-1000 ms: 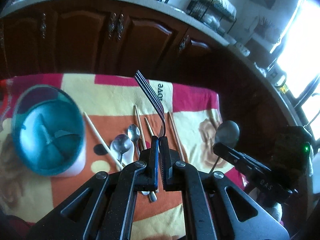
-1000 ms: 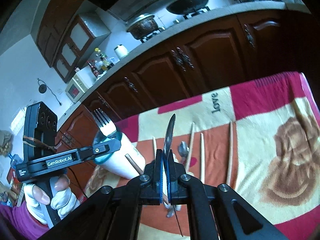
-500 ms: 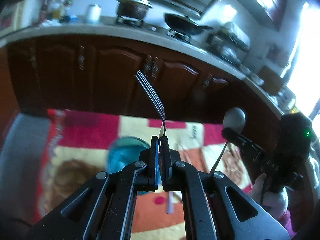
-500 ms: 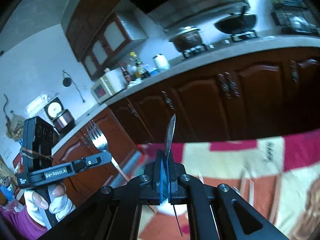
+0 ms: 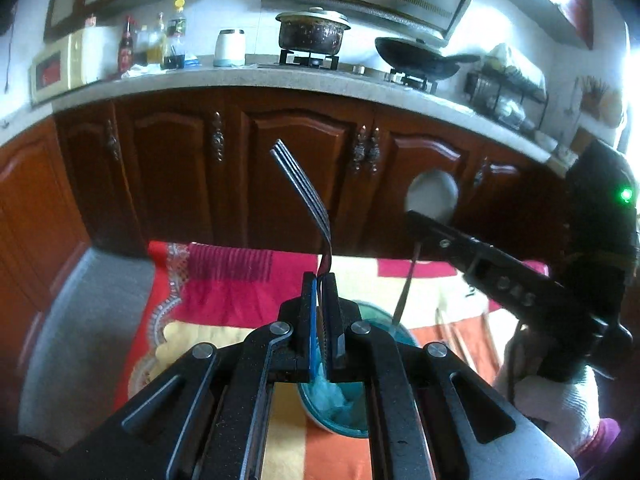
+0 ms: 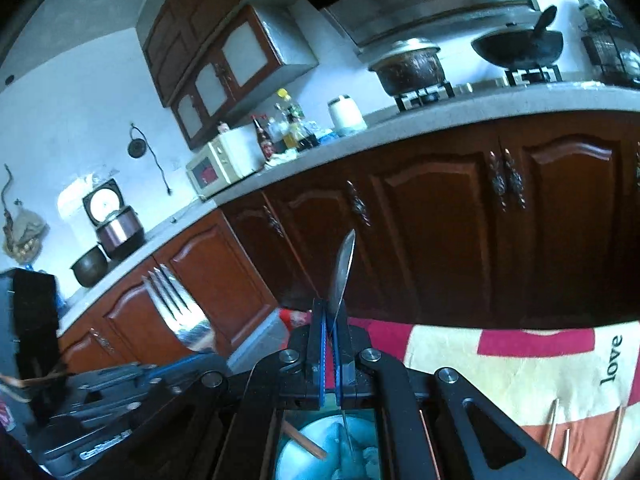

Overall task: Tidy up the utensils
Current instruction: 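Lift the fork with the left tool while the right tool carries the knife over the cup, then release the knife into the white cup with the right tool while the left tool releases the fork into it, then move the right tool back to the utensils and grasp a wooden chopstick, then lift the chopstick with the right tool while the left tool grasps a silver fork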

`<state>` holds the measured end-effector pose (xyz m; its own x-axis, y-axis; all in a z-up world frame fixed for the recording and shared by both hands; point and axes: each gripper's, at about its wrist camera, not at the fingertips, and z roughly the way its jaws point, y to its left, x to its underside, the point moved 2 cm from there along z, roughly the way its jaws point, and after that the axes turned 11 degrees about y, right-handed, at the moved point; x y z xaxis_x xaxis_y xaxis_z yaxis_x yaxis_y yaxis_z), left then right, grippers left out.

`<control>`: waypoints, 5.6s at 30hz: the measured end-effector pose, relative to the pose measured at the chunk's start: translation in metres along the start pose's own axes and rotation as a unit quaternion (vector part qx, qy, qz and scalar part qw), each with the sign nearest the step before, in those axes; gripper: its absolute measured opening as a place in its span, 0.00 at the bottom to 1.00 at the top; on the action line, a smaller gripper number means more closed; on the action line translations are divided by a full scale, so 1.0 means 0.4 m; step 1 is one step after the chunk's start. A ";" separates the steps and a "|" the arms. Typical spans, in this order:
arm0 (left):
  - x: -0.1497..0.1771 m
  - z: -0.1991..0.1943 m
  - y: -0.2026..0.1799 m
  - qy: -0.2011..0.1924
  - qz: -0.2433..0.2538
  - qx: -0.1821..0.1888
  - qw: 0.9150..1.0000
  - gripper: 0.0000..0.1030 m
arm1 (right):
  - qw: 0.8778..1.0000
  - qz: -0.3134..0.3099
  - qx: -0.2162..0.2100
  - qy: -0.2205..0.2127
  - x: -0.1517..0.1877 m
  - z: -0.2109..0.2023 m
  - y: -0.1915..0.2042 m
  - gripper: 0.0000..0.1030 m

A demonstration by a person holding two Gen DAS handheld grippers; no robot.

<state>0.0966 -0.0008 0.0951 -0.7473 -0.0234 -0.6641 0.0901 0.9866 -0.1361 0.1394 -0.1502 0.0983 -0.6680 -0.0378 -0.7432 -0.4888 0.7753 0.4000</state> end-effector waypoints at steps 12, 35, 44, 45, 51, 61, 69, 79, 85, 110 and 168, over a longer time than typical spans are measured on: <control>0.065 0.078 -0.029 0.028 0.015 -0.012 0.999 0.01 | 0.998 0.016 0.002 0.062 0.097 0.074 -0.061 0.02; 0.101 0.035 -0.044 0.044 -0.002 0.000 0.999 0.30 | 0.992 0.048 0.013 0.117 0.175 0.000 -0.096 0.24; 0.131 -0.014 -0.061 0.040 0.000 -0.002 0.999 0.34 | 0.992 0.048 0.020 0.117 0.213 -0.053 -0.076 0.24; 0.135 -0.021 -0.064 0.040 0.000 0.000 0.999 0.34 | 0.992 0.050 0.020 0.116 0.218 -0.062 -0.075 0.24; 0.155 -0.063 -0.084 0.038 -0.006 0.019 0.999 0.39 | 0.992 0.056 0.035 0.111 0.255 -0.135 -0.088 0.26; 0.222 -0.063 -0.151 0.063 0.005 0.040 0.997 0.39 | 0.977 0.112 0.094 0.153 0.383 -0.164 -0.232 0.29; 0.274 -0.025 -0.171 0.101 0.008 0.044 0.994 0.39 | 0.969 0.092 0.116 0.198 0.430 -0.044 -0.242 0.29; 0.288 0.003 -0.187 0.117 0.019 0.045 0.992 0.39 | 0.948 0.037 0.228 0.219 0.432 0.066 -0.246 0.21; 0.299 0.023 -0.206 0.129 0.025 0.050 0.990 0.39 | 0.955 0.119 0.193 0.192 0.439 0.001 -0.307 0.05; 0.277 0.159 -0.455 0.192 0.055 0.127 0.972 0.39 | 0.960 0.200 0.147 0.128 0.456 -0.339 -0.443 0.20; 0.154 0.047 -0.396 0.145 0.004 0.161 0.976 0.03 | 0.985 0.073 0.143 0.060 0.276 -0.510 -0.327 0.05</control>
<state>0.0486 -0.1616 0.0620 -0.8965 0.0771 -0.4364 0.2646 0.8831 -0.3874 0.0151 -0.3844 0.0733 -0.7894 0.0265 -0.6133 -0.2160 0.9232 0.3178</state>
